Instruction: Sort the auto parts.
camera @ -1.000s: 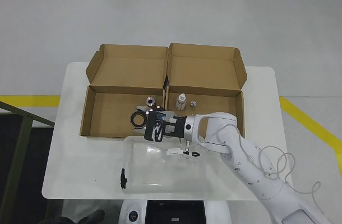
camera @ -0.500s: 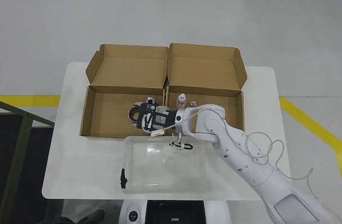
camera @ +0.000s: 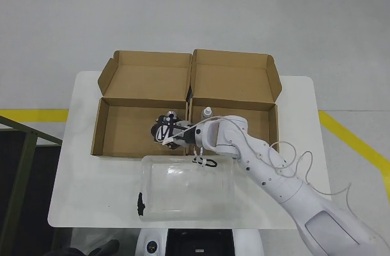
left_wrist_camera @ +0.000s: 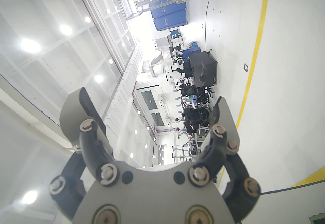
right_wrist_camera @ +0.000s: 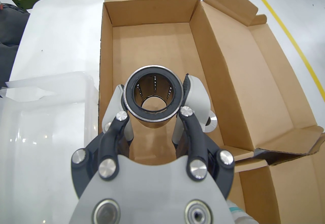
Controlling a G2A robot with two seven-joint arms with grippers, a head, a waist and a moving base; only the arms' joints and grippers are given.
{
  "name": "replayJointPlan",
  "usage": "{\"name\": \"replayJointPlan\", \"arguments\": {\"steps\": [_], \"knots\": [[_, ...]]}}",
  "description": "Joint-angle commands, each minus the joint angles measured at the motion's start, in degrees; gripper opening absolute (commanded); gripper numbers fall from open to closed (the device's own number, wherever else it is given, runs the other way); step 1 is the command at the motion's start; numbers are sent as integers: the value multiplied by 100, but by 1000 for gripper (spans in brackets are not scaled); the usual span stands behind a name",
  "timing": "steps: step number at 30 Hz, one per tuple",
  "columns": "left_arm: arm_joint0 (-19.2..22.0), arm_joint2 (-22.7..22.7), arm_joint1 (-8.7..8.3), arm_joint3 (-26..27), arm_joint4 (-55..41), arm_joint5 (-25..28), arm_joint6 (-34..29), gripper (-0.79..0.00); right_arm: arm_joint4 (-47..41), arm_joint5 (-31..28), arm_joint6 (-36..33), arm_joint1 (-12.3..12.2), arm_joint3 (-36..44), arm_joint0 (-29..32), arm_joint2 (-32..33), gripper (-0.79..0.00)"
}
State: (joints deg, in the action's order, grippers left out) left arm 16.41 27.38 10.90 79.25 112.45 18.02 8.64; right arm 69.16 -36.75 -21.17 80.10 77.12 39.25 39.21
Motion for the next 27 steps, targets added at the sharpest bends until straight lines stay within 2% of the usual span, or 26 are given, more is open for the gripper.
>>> {"name": "replayJointPlan", "arguments": {"steps": [1, 12, 17, 22, 27], "knots": [[0, 0, 0, 0, 0, 0, 0, 0, 2, -4, -30, 33, -126, -44, -53, -785], [0, 0, 0, 0, 0, 0, 0, 0, 108, 64, -31, 205, -695, -229, -277, -782], [0, 0, 0, 0, 0, 0, 0, 0, 185, 82, -31, 257, -864, -279, -311, -730], [0, 0, 0, 0, 0, 0, 0, 0, 252, 60, -32, 291, -982, -289, -326, -603], [0, 0, 0, 0, 0, 0, 0, 0, 315, 24, -37, 317, -1038, -296, -325, -585]]}}
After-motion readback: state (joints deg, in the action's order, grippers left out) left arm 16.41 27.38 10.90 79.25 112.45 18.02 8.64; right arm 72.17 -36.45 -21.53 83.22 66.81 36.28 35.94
